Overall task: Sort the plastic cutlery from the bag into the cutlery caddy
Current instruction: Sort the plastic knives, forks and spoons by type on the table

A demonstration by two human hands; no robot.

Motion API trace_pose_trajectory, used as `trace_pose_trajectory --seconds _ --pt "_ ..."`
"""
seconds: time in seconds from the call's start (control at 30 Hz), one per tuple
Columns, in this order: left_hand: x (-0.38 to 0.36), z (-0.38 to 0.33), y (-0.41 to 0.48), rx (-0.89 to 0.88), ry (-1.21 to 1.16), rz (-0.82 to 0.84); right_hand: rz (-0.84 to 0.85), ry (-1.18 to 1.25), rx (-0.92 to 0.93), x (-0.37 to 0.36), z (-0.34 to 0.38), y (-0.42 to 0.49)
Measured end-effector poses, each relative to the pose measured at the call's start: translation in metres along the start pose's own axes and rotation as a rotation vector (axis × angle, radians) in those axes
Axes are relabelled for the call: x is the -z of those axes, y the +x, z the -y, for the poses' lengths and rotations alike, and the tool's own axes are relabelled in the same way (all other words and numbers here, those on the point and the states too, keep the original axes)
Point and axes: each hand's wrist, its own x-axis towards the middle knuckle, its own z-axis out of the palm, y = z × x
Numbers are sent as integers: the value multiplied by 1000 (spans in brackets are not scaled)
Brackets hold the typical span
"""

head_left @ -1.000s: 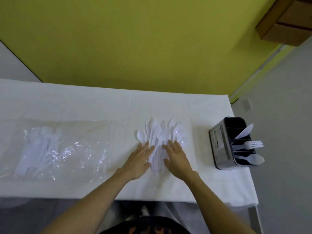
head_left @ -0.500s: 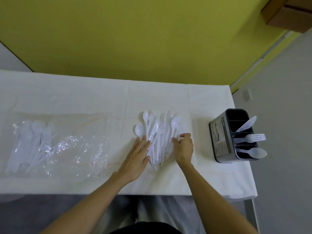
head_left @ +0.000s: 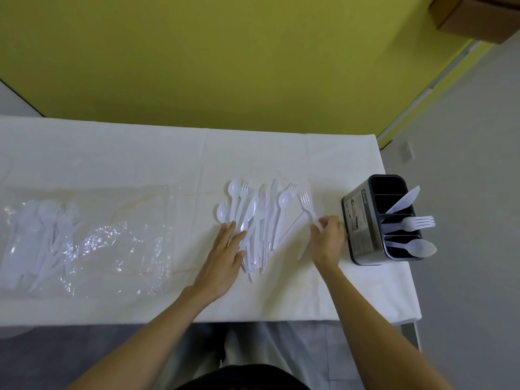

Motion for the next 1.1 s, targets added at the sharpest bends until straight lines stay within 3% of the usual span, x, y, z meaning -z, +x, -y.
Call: trace_pose_trajectory --seconds 0.13,0.5,0.7,0.9,1.1 --pt "-3 -4 0 -11 -10 -15 -2 -188 161 -9 13 -8" --pt "-6 -4 -1 9 -26 -40 113 -277 67 1 9 7" --pt "-4 -10 6 -8 10 -54 268 -115 -113 -3 33 19" --pt "-3 -46 22 31 -128 -131 340 108 -79 10 50 21" --pt "-7 -69 43 280 -308 -24 458 302 -63 3 63 11"
